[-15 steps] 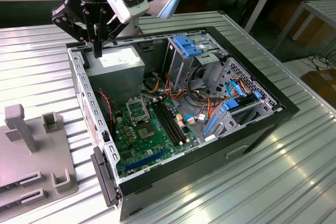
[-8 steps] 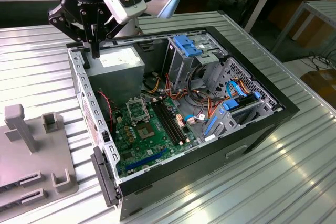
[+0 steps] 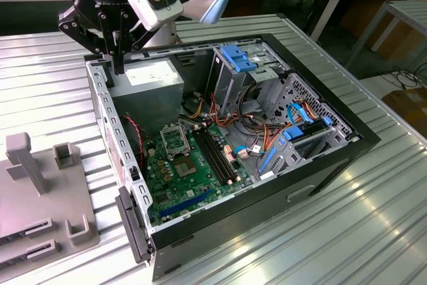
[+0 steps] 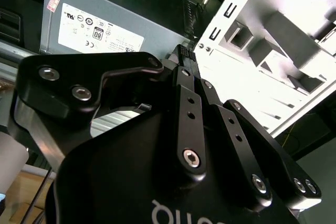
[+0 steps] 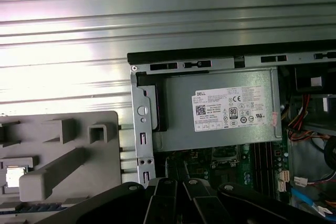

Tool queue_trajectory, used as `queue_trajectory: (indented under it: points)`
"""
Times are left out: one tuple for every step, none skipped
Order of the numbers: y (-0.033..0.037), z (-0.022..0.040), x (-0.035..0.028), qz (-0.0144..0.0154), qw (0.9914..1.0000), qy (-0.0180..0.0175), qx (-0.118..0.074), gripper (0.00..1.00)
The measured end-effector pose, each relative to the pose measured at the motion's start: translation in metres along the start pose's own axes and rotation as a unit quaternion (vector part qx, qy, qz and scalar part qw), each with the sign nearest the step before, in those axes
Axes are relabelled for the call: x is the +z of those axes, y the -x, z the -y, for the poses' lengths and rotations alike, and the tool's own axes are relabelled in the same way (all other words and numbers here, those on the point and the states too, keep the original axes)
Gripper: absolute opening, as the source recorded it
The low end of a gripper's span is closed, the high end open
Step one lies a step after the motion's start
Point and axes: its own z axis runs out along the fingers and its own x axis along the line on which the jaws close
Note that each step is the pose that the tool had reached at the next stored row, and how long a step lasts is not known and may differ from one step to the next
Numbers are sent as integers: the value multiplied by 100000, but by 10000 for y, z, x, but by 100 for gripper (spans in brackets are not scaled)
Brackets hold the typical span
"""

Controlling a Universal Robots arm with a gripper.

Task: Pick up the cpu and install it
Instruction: 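Reach for the cpu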

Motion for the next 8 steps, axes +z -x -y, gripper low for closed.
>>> queue_trajectory:
  points:
    - [0, 0, 0, 2, 100000, 1, 0, 11]
    - [0, 0, 0, -1, 100000, -3, 0, 11]
    - [0, 0, 0, 0, 100000, -2, 2, 11]
    - [0, 0, 0, -1, 100000, -5, 1, 11]
    - [-1, 0, 0, 1, 100000, -2, 2, 11]
    - [-1, 1, 0, 1, 100000, -4, 2, 11]
    - [-4, 4, 0, -5, 100000, -7, 3, 11]
    - [-8, 6, 0, -12, 100000, -11, 6, 11]
